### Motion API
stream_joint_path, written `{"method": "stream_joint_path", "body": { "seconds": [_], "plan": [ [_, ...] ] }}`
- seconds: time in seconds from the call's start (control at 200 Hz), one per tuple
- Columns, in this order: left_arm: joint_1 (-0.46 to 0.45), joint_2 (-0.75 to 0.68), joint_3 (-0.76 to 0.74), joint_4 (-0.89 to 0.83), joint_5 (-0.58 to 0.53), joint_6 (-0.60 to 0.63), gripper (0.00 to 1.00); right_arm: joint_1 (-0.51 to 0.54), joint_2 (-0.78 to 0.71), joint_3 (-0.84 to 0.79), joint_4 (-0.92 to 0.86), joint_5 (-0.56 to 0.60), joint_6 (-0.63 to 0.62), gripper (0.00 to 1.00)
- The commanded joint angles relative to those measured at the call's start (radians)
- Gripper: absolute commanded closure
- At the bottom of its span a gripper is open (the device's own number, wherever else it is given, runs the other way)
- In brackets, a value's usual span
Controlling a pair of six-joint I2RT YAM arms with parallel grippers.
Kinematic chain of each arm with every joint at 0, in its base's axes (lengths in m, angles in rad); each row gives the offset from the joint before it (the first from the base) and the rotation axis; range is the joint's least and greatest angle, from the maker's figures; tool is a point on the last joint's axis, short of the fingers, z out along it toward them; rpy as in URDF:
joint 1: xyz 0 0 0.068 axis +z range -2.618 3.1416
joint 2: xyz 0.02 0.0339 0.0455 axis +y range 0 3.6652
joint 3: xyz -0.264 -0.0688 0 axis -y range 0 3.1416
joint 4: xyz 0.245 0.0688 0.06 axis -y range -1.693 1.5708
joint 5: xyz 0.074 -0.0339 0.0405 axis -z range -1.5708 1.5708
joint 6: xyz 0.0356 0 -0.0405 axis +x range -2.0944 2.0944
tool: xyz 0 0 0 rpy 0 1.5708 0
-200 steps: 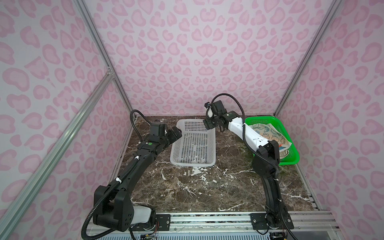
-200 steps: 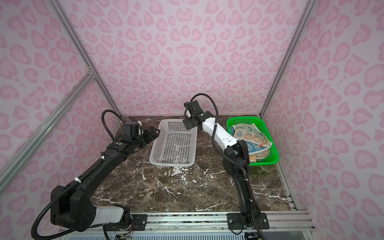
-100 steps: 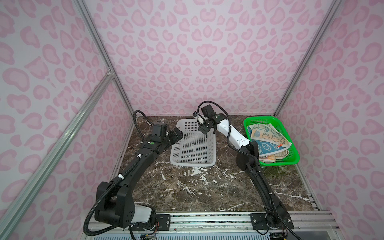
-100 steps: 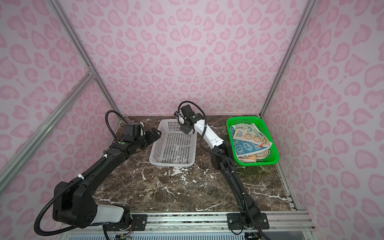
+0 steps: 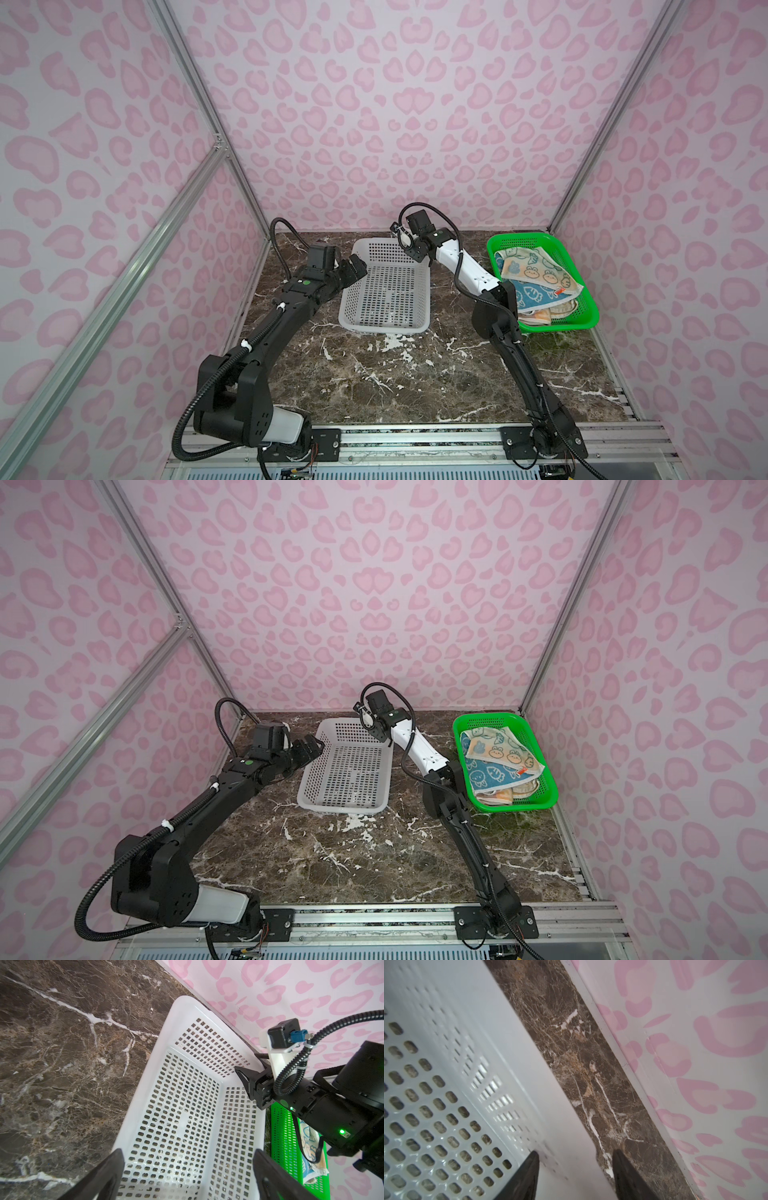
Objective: Fold and stack the towels
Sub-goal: 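Grip the white basket rim with the right gripper and drag it farther from the robot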
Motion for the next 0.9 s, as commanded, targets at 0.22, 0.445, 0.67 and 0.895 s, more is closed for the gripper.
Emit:
{"method": "stream_joint_path", "body": {
  "seconds": [0.22,0.445,0.67,0.895],
  "plan": [
    [0.001,-0.007,0.005,-0.017,-0.001,0.016,0.03,0.013,-0.083,-0.131,0.018,0.082,0.115,0.72],
    [0.004,-0.011,0.029,-0.043,-0.018,0.034,0.03,0.008,-0.222,-0.341,0.047,0.112,0.175,0.89],
    [0.033,-0.006,0.037,-0.064,-0.026,0.021,0.03,0.041,-0.327,-0.503,0.047,0.146,0.375,1.00],
    [0.068,0.006,0.071,-0.116,-0.022,0.008,0.03,0.101,-0.285,-0.433,-0.077,0.144,0.714,1.00]
  ]
}}
